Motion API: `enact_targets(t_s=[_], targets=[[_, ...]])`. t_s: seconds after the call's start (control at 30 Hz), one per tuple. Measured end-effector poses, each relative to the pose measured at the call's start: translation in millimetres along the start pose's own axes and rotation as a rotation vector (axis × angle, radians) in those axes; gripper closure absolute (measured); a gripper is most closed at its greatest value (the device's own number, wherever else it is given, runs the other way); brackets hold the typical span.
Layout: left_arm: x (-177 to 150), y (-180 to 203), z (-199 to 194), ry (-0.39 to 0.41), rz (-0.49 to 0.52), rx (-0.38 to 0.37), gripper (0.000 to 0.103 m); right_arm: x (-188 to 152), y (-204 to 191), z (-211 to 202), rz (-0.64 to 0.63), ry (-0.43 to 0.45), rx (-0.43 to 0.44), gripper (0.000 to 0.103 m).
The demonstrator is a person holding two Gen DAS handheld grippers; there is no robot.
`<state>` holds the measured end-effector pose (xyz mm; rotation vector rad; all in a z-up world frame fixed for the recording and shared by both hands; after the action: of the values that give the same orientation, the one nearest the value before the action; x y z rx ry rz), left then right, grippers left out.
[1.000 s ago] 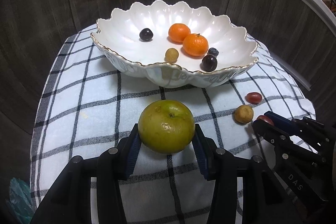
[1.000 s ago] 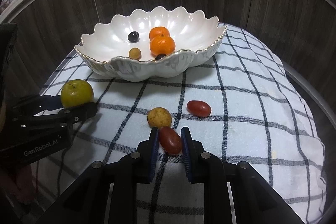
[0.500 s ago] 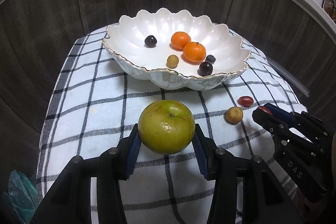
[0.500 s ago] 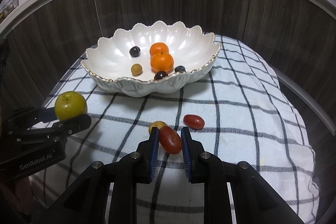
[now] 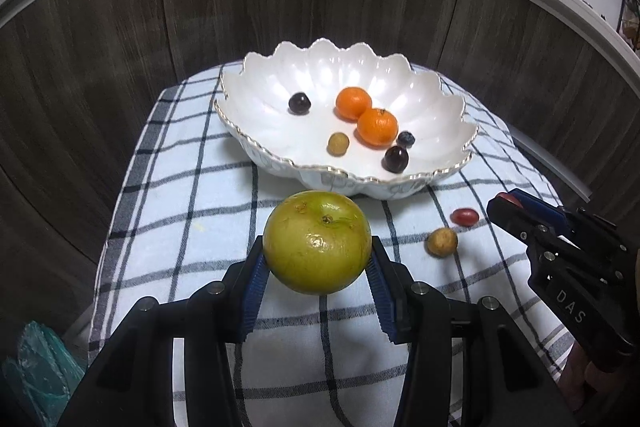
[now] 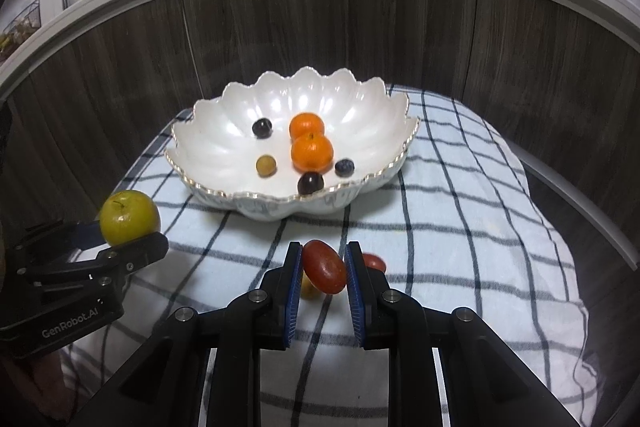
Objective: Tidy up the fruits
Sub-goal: 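Carry the green apple and red oval fruit over the white bowl with both tools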
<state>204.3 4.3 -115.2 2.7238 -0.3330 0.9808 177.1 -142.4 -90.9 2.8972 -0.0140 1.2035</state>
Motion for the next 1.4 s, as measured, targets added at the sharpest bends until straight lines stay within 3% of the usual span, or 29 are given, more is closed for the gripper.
enact_targets(t_s=[0.77,1.4], targets=[[49.2,-2.0,-5.4,0.071,-0.018,0.009,0.056,56.9,16.1,6.8,0.0,0.073,-0.016,0.08],[88.8,-14.3,30.8,0.059,-0.053,0.026,0.056,101.5,29.4,43.5,0.012,0.082,-0.037,0.08]])
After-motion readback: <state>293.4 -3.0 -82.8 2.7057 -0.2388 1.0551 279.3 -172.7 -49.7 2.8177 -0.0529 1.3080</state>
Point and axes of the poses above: each gripper's, at about its wrist camera, not at the fingertips, and z roughly the way its jaws point, y to its right, x to its top, the point moved 4 cm from there along z, roughly the way its jaws point, and after that the axes turned 4 degrees about -x, right-handed, at the moved point
